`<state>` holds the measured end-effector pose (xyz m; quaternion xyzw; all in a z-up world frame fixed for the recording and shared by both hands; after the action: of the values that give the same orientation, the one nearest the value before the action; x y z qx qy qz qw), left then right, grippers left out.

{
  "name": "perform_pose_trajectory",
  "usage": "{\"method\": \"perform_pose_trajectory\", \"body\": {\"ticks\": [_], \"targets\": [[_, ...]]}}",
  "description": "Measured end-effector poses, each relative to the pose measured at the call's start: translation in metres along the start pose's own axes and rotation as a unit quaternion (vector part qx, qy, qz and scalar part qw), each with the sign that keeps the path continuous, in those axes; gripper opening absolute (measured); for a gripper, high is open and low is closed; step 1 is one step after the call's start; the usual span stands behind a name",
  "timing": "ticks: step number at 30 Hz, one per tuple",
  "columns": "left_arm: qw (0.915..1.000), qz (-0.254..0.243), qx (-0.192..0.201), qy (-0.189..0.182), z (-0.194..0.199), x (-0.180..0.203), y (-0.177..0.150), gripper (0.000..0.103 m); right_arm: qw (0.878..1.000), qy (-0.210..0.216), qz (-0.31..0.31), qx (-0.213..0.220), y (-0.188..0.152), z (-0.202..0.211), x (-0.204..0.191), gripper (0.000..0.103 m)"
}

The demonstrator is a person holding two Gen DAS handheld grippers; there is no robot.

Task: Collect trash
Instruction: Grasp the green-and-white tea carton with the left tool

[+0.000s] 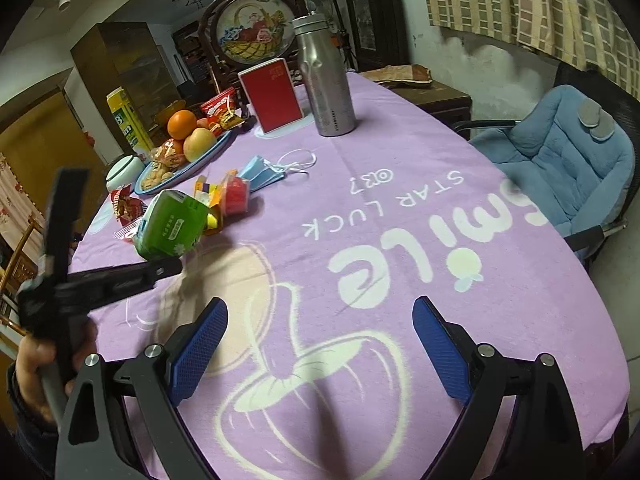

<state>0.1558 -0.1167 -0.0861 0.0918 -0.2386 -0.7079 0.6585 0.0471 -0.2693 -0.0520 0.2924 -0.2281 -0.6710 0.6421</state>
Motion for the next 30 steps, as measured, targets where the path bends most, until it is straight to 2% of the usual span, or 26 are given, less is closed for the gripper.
{"method": "perform_pose_trajectory", "body": {"ticks": [3, 6, 8, 10, 12, 13, 18, 24, 27, 30], "targets": [[0.9998, 0.01, 0.015, -0.01, 0.018, -0.016, -0.004, 0.012, 1.0, 0.006, 0.01, -0.002, 0.004, -0.004, -0.01, 0.092], [0.9995, 0.021, 0.012, -0.021, 0.023, -0.032, -0.004, 0.013, 1.0, 0.005, 0.017, -0.002, 0.009, -0.009, -0.018, 0.092], [0.9997, 0.015, 0.012, -0.013, 0.022, -0.037, -0.006, 0.014, 1.0, 0.011, 0.018, -0.002, 0.01, -0.011, -0.023, 0.092], [0.9998, 0.005, 0.006, -0.017, 0.02, -0.035, -0.007, 0.018, 1.0, 0.016, 0.017, -0.003, 0.009, -0.013, -0.027, 0.092], [0.9998, -0.006, 0.002, -0.016, 0.019, -0.034, -0.009, 0.048, 1.0, 0.022, 0.017, -0.005, 0.007, -0.016, -0.029, 0.092], [0.9999, -0.008, 0.006, -0.011, 0.019, -0.034, -0.008, 0.054, 1.0, 0.023, 0.018, -0.007, 0.006, -0.017, -0.029, 0.092], [0.9995, 0.009, 0.025, -0.018, 0.019, -0.041, 0.004, 0.069, 1.0, 0.023, 0.01, -0.006, 0.006, -0.017, -0.019, 0.092], [0.9997, 0.015, 0.018, -0.004, -0.005, -0.037, 0.018, 0.071, 0.999, 0.032, -0.003, -0.004, 0.004, -0.019, -0.01, 0.092], [0.9996, 0.024, 0.013, -0.01, -0.013, -0.03, 0.024, 0.069, 0.999, 0.032, -0.005, -0.006, 0.001, -0.02, -0.006, 0.092], [0.9982, 0.047, 0.027, -0.024, -0.011, -0.027, 0.033, 0.069, 1.0, 0.029, -0.007, -0.008, -0.002, -0.019, -0.001, 0.092]]}}
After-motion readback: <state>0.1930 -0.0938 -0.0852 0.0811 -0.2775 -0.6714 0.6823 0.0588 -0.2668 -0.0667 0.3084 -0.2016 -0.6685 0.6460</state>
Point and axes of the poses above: each gripper's, at about its wrist camera, not at the fingertips, and z roughly against the way its jaws point, x to its right, y to its top, the point moved 8 cm from there along -z, roughly the way its jaws point, and after that the axes turned 11 degrees about z, right-handed, at the moved point
